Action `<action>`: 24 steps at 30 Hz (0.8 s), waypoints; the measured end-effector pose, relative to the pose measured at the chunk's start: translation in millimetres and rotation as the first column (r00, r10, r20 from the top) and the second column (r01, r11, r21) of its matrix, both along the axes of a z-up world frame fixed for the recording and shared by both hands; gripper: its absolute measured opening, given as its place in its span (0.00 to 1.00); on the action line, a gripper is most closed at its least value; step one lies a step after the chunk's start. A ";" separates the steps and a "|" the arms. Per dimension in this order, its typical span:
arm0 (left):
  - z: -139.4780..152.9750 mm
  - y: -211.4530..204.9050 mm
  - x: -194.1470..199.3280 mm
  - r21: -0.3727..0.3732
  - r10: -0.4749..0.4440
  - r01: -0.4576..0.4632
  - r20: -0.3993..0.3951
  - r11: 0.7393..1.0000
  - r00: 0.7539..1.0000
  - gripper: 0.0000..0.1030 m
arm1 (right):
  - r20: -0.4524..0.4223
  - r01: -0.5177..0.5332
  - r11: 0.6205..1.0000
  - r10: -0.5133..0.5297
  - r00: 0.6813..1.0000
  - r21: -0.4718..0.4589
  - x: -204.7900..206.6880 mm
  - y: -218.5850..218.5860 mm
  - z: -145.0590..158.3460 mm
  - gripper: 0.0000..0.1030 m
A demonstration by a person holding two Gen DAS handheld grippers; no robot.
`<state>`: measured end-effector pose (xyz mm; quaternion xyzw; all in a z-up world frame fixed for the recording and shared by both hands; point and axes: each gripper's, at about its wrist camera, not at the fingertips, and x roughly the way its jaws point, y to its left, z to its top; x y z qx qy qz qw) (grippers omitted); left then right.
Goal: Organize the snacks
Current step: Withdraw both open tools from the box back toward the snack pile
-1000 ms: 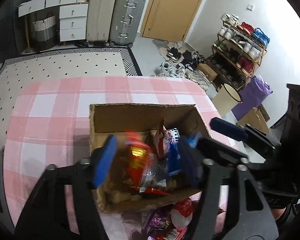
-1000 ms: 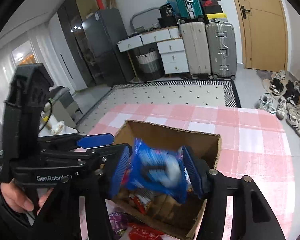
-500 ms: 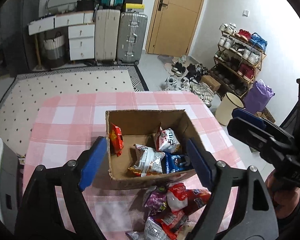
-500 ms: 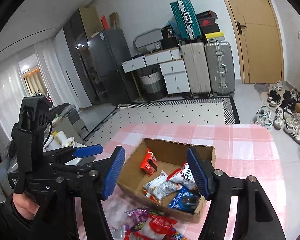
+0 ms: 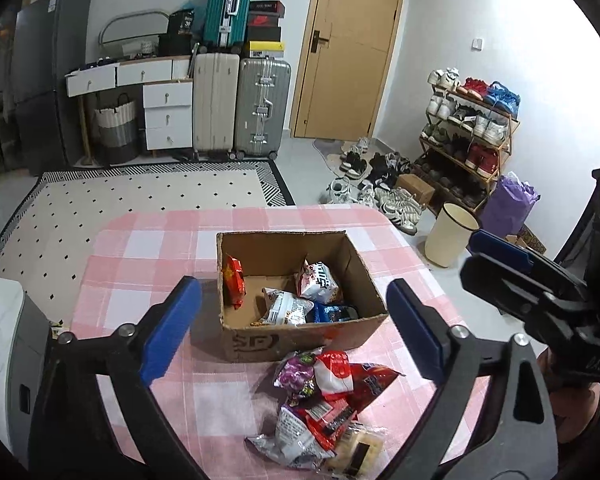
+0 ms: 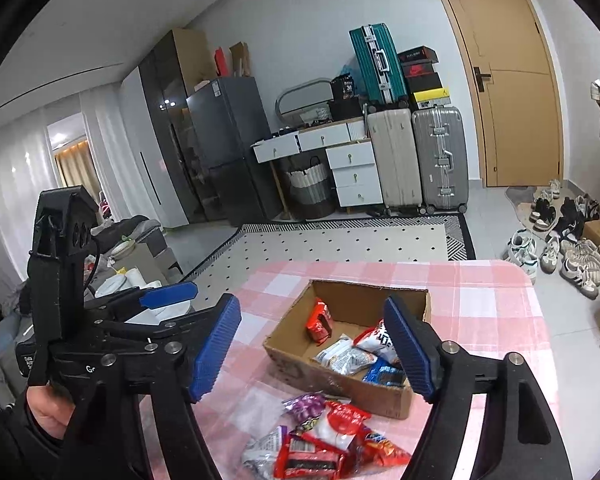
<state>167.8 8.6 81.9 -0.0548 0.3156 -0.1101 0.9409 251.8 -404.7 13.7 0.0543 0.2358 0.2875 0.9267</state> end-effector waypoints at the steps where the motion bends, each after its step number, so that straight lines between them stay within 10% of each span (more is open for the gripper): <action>1: 2.2 0.9 -7.2 -0.001 0.005 -0.005 0.010 1.000 1.000 0.99 | 0.008 0.001 1.000 -0.001 1.000 0.003 -6.6 0.0 1.6 0.82; 24: 1.4 17.5 -156.4 -0.068 0.037 -0.029 0.112 0.997 0.993 0.99 | 0.072 0.022 1.000 -0.023 0.997 0.017 -118.4 -17.6 -4.8 0.98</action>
